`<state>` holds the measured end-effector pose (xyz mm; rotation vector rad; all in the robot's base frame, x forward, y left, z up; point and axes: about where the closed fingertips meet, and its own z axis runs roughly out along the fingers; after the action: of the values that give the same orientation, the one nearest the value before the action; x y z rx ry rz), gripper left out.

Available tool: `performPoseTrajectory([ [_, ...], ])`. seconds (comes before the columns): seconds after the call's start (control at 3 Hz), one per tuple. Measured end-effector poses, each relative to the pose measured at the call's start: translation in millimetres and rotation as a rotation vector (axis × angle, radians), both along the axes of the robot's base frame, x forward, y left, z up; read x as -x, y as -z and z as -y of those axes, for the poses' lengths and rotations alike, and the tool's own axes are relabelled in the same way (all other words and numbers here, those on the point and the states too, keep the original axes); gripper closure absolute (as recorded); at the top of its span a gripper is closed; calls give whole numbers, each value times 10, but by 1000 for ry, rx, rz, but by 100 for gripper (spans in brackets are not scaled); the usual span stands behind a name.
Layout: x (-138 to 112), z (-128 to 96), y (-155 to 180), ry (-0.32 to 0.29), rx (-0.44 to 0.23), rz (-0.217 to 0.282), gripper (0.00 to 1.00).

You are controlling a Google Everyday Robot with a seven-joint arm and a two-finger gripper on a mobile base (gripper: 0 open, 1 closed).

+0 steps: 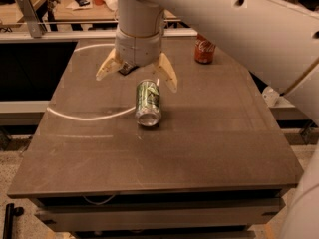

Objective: Place green can upright

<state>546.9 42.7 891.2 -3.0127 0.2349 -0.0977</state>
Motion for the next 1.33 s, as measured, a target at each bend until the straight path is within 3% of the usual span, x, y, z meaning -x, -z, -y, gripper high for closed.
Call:
performPoseTrajectory([
  [0.67, 231, -272, 164, -111, -26, -101, 0],
  [1.33, 385, 50, 254, -65, 19, -131, 0],
])
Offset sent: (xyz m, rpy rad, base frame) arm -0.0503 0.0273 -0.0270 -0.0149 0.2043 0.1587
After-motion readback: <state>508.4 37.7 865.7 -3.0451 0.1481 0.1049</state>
